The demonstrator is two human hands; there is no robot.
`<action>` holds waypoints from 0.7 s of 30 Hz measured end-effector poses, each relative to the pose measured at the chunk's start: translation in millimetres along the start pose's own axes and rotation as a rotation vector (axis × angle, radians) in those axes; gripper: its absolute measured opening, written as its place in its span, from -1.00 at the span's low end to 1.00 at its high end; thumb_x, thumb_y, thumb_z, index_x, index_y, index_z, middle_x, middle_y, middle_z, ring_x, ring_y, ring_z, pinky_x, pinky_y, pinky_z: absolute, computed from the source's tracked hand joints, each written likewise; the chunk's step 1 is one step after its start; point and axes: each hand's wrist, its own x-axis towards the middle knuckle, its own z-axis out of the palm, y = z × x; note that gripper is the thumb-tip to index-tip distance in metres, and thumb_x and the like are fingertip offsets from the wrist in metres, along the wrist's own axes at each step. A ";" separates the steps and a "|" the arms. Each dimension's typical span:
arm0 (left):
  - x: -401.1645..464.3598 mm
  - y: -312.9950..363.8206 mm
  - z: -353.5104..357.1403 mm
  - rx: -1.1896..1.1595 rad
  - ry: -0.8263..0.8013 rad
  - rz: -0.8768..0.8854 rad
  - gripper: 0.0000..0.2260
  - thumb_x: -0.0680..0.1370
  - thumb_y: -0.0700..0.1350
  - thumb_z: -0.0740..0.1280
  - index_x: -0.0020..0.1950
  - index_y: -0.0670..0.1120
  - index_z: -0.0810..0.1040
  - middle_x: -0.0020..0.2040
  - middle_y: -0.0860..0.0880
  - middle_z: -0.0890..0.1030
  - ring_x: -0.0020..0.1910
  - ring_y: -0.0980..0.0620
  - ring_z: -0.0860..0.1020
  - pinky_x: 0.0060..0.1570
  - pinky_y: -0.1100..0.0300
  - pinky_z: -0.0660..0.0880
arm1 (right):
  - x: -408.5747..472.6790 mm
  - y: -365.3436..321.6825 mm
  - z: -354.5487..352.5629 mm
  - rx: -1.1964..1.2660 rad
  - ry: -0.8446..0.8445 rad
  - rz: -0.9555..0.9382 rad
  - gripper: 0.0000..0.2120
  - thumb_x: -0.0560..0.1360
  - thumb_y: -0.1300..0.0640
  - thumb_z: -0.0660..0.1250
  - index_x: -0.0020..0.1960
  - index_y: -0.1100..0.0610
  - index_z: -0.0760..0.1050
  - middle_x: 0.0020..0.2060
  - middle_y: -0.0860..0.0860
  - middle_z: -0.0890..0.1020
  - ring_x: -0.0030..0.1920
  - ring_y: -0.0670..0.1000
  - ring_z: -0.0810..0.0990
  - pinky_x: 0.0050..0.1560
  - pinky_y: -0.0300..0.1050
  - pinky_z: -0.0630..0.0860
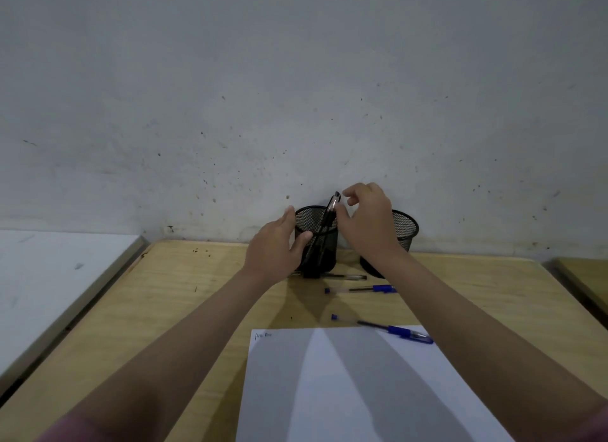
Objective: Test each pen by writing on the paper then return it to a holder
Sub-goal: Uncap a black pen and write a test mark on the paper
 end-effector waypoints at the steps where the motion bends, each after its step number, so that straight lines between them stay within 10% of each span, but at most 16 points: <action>1: -3.9 -2.0 -1.4 0.002 -0.018 0.003 -0.45 0.58 0.07 0.17 0.46 -0.21 0.17 0.23 -0.19 0.52 0.22 -0.18 0.46 0.17 -0.10 0.41 | -5.5 -1.0 -0.9 -0.009 -0.016 -0.053 -0.87 0.45 0.25 0.36 -0.02 0.27 0.55 -0.15 0.16 0.56 -0.18 0.03 0.51 -0.24 -0.28 0.33; 10: -77.5 -45.7 -24.9 0.128 -0.251 -0.118 -0.47 0.55 0.14 0.18 0.45 -0.08 0.26 0.49 -0.06 0.24 0.45 -0.03 0.23 0.44 -0.13 0.07 | -65.1 -3.2 8.4 -0.206 -0.478 0.011 -0.83 0.47 0.18 0.31 0.03 0.14 0.60 -0.06 0.07 0.65 -0.04 0.12 0.61 -0.09 0.02 0.58; 21: -122.0 -67.3 -21.8 0.166 -0.284 -0.137 -0.21 0.36 0.38 -0.15 0.49 0.00 0.15 0.54 0.03 0.07 0.51 0.06 0.05 0.43 -0.18 -0.02 | -76.6 4.3 27.7 -0.315 -0.433 0.168 -0.83 0.49 0.20 0.32 0.04 0.07 0.62 -0.06 0.08 0.66 -0.01 0.11 0.60 -0.14 -0.10 0.55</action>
